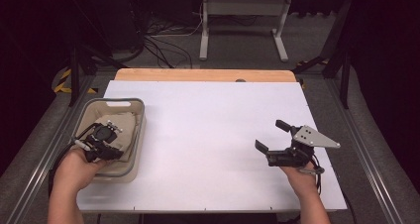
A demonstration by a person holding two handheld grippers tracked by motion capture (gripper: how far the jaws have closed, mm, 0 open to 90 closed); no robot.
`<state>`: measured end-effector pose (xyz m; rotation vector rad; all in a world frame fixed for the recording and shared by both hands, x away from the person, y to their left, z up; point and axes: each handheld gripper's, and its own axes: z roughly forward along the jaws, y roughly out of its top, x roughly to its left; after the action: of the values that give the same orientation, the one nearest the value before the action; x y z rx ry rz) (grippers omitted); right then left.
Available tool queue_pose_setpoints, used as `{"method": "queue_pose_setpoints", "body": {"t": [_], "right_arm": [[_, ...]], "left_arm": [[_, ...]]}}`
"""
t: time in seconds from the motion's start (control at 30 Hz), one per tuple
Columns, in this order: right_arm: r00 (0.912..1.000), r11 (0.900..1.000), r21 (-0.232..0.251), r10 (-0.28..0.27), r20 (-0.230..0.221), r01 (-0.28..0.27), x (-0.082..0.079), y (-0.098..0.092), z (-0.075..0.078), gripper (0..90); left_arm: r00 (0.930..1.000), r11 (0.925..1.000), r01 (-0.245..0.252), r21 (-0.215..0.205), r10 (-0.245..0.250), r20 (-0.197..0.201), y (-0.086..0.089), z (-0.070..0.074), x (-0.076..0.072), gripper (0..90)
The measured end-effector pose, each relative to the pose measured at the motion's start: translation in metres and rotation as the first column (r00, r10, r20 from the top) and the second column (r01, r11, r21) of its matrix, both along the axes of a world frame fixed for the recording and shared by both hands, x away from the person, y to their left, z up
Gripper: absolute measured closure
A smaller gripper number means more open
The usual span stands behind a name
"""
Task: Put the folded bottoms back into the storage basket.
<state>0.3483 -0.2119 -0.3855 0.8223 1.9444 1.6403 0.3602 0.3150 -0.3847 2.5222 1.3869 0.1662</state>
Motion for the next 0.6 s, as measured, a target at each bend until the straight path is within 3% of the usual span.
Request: {"method": "queue_pose_setpoints", "body": {"t": [0.17,0.37,0.43,0.47,0.6], "right_arm": [[1.0,1.0,-0.001,0.003,0.003,-0.003,0.0,0.0,0.0,0.4],[1.0,1.0,-0.003,0.001,0.002,-0.001,0.0,0.001,0.0,0.4],[1.0,1.0,-0.003,0.001,0.001,-0.001,0.0,0.001,0.0,0.4],[1.0,1.0,-0.003,0.003,-0.002,-0.003,0.0,0.001,0.0,0.4],[1.0,1.0,-0.005,0.005,0.0,-0.005,0.0,0.001,0.0,0.4]], "left_arm": [[0.9997,0.9998,0.022,-0.003,-0.022,-0.007,-0.004,0.001,-0.001,82.5],[0.9964,0.9989,0.027,0.038,-0.024,-0.081,-0.011,-0.016,0.007,81.1],[0.9948,0.9985,0.037,0.041,-0.033,-0.097,-0.015,-0.017,0.008,78.1],[0.991,0.9969,0.071,0.035,-0.066,-0.116,-0.02,-0.019,0.008,70.5],[0.9878,0.9941,0.096,0.051,-0.088,-0.128,-0.025,-0.021,0.008,70.7]]}}
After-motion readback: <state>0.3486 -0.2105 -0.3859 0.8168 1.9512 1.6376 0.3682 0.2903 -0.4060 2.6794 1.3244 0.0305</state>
